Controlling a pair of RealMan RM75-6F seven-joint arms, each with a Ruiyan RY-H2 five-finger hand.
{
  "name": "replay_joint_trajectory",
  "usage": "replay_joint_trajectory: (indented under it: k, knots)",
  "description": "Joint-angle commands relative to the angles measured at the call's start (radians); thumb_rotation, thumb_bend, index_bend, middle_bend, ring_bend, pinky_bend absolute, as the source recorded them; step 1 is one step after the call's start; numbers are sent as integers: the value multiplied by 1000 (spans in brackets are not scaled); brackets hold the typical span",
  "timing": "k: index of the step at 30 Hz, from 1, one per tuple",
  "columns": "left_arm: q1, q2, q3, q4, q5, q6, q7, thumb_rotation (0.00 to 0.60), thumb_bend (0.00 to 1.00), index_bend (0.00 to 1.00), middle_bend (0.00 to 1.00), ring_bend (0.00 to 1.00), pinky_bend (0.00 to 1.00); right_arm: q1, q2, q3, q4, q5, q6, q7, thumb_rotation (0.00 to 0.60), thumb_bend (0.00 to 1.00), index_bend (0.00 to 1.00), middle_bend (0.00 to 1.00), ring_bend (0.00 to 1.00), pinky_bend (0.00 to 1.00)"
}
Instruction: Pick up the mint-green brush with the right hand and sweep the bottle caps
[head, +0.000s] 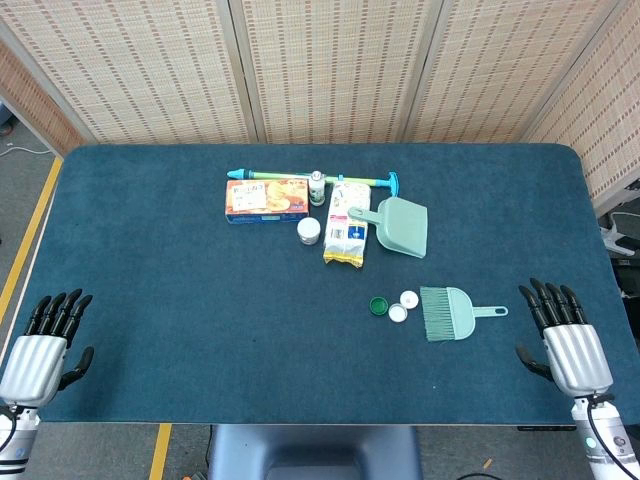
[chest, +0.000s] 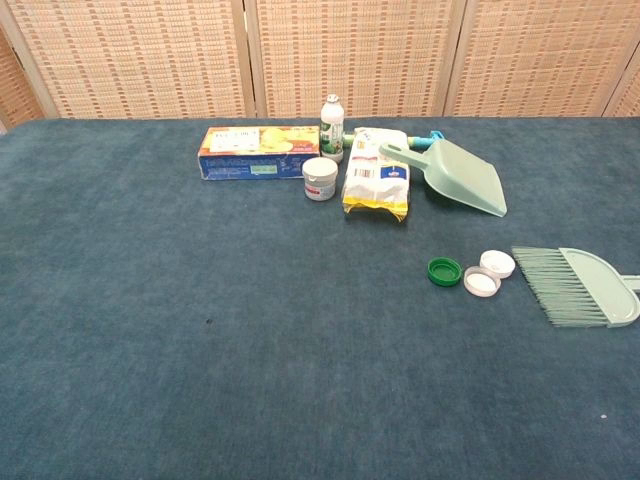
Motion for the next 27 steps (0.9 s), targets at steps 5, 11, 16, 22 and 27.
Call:
replay_joint_trajectory:
  k: [5,11,16,22,27]
  knots:
    - [-5,-10,0,-2,3,-7,10,600,417,0,0,0,53,4,-5,-4,-1,36,-48,-51,555,191,0,0,0,0]
    - [-9,-12,0,-4,5,-12,2,600,417,0,0,0,54,54,-52,-4,66,57,-142,-124,562,192,0,0,0,0]
    - [-12,-11,1,-4,-3,-24,0,600,417,0,0,0,54,115,-112,11,145,63,-216,-183,600,195,103,110,0,0]
    - [-12,-6,3,-6,-6,-27,-4,600,417,0,0,0,54,182,-204,30,276,104,-316,-207,600,199,257,251,8,0]
    - [-12,1,3,-4,-11,-31,-15,600,417,0,0,0,54,204,-255,37,367,141,-359,-214,600,199,292,284,27,0]
